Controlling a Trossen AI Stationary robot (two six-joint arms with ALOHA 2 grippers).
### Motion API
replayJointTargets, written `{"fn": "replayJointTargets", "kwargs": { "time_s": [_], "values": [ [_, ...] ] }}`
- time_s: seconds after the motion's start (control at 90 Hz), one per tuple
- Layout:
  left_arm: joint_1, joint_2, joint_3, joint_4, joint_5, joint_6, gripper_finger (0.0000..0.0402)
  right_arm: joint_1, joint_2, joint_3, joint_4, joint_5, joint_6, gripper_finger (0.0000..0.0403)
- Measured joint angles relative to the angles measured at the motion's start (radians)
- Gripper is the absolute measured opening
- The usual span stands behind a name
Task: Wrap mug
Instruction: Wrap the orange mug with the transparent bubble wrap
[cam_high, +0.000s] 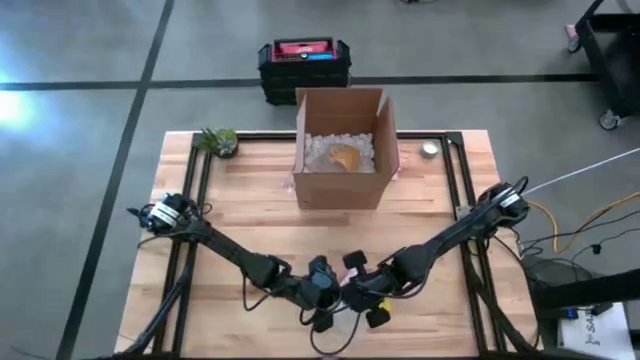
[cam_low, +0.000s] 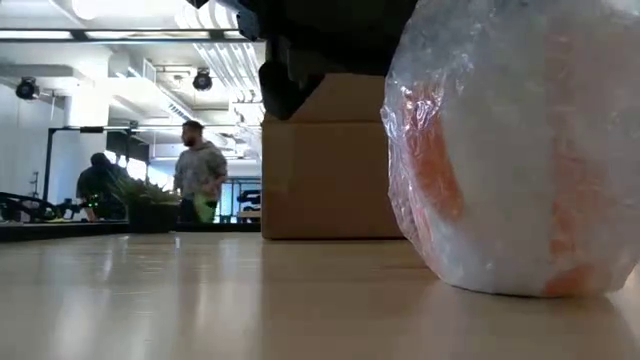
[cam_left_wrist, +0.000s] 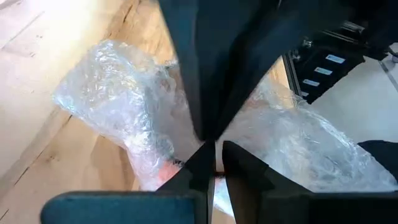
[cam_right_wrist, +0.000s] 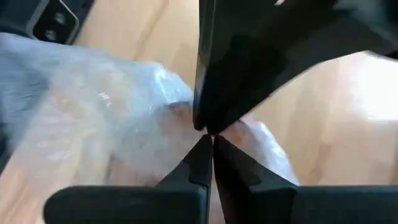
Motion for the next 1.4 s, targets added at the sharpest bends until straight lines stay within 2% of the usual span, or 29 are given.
{"fn": "replayJointTargets", "kwargs": {
  "time_s": [0.211, 0.356, 0.633, 0.889, 1.122, 1.4],
  "values": [
    [0.001, 0.000, 0.000, 0.001, 0.000, -0.001, 0.0020, 0.005, -0.025, 0.001, 0.020, -0.004, -0.003, 0.0000],
    [0.001, 0.000, 0.000, 0.003, 0.000, -0.001, 0.0020, 0.013, 0.009, -0.001, 0.061, -0.105, -0.008, 0.0000],
    [0.001, -0.001, 0.000, 0.002, -0.004, -0.002, 0.0020, -0.025, 0.099, -0.001, 0.027, -0.109, -0.020, 0.0000],
    [-0.001, -0.002, 0.000, 0.009, 0.000, -0.001, 0.0020, -0.030, 0.103, -0.015, 0.022, -0.103, -0.034, 0.0000],
    [-0.002, -0.003, 0.000, 0.013, 0.004, -0.002, 0.0020, -0.032, 0.101, -0.086, 0.060, -0.116, -0.010, 0.0000],
    [-0.002, -0.004, 0.002, 0.012, 0.004, -0.002, 0.0020, -0.030, 0.068, -0.053, 0.025, -0.116, -0.010, 0.0000]
  ]
}}
